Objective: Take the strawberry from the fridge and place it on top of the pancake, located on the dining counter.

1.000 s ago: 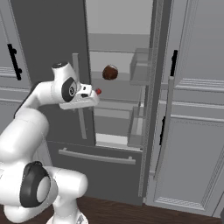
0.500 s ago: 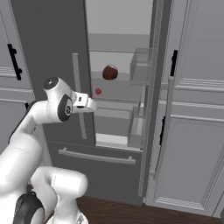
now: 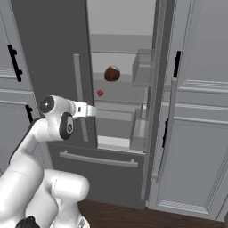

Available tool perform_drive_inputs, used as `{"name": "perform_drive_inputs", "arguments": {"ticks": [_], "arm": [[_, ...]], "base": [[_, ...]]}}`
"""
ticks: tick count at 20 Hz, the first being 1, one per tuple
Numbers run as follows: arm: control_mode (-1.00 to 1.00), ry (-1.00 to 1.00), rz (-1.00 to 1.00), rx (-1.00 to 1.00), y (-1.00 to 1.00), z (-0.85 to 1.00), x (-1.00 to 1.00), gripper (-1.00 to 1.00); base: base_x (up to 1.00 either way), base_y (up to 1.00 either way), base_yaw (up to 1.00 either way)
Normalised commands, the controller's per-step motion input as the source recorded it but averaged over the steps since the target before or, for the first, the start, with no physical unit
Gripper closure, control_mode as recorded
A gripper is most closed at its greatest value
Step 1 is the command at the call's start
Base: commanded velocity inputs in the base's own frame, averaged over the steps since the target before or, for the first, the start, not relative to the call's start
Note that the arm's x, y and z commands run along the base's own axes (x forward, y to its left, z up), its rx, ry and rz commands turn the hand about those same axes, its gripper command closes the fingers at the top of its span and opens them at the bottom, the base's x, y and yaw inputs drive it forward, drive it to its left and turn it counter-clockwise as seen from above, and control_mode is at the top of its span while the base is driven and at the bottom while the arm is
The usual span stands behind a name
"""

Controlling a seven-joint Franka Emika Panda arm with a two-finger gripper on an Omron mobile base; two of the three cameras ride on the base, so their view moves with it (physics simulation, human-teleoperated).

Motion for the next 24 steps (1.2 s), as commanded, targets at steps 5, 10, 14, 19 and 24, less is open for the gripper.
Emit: {"name": "perform_drive_inputs", "arguments": {"ticks": [5,10,14,19,24], "arm": [[-1.00,-0.18,0.10,0.00,0.00,0.15,0.06,-1.00],[-1.00,-0.07,0.20,0.00,0.01,0.32,0.27,-1.00],[-1.00,0.07,0.09,0.00,0.14,0.35,0.44,-1.00],[-1.00,0.25,0.02,0.00,0.39,0.32,0.42,-1.00],[-1.00,0.15,-0.16,-0.03,0.56,0.03,0.21,-1.00]], "base": [[0.00,0.00,0.00],[0.00,0.00,0.00],[0.00,0.00,0.00],[0.00,0.00,0.00],[0.00,0.00,0.00]]}}
